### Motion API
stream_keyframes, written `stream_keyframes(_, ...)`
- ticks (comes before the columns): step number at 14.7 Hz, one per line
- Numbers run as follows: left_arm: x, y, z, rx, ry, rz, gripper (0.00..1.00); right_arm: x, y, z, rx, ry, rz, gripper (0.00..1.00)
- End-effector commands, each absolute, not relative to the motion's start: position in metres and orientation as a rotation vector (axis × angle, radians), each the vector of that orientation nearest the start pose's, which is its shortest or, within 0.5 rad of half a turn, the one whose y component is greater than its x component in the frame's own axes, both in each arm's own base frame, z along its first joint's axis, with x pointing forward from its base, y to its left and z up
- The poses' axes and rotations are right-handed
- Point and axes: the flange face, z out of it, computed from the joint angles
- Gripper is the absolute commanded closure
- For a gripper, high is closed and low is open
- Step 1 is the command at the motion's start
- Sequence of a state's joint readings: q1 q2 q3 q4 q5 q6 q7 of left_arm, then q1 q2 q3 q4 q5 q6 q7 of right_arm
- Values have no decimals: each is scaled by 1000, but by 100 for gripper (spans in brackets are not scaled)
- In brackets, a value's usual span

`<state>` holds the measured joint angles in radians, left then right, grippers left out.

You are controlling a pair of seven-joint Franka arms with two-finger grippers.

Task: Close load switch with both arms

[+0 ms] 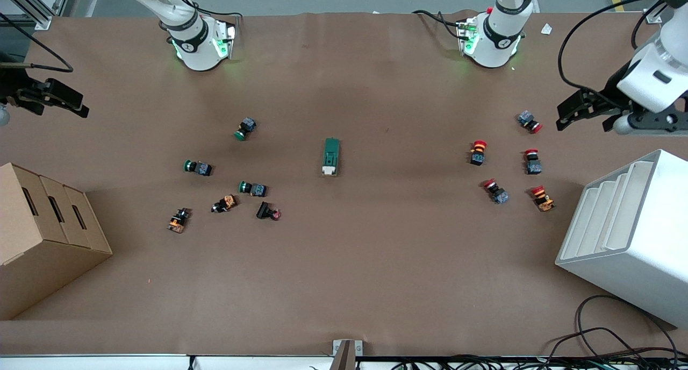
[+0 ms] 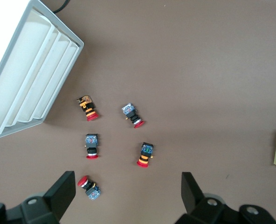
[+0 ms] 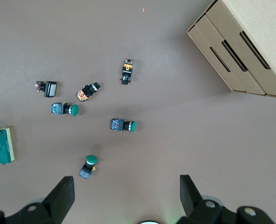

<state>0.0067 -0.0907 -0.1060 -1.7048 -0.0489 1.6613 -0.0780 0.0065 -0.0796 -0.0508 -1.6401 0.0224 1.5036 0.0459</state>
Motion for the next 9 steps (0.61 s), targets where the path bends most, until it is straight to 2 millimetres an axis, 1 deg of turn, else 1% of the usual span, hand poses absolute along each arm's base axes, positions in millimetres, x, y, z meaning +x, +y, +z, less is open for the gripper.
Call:
stream_keyframes(1,510,-60,632,-3189,61,-76,0,515,-21,629,-3156,107,73,0)
stream_keyframes(4,501,-64,643,-3179,70,-89,0,515,-19,628,-3166,81,80,0)
stream_keyframes(5,501,-66,646,-3177,78,-79,0,515,-19,629,-3166,79,78,0)
stream_keyframes(7,503,-62,656,-3179,64,-86,0,515,-19,629,-3155,85,73,0)
stream_keyframes(9,507,-61,657,-3181,58,-60,0,515,-18,630,-3142,84,63,0)
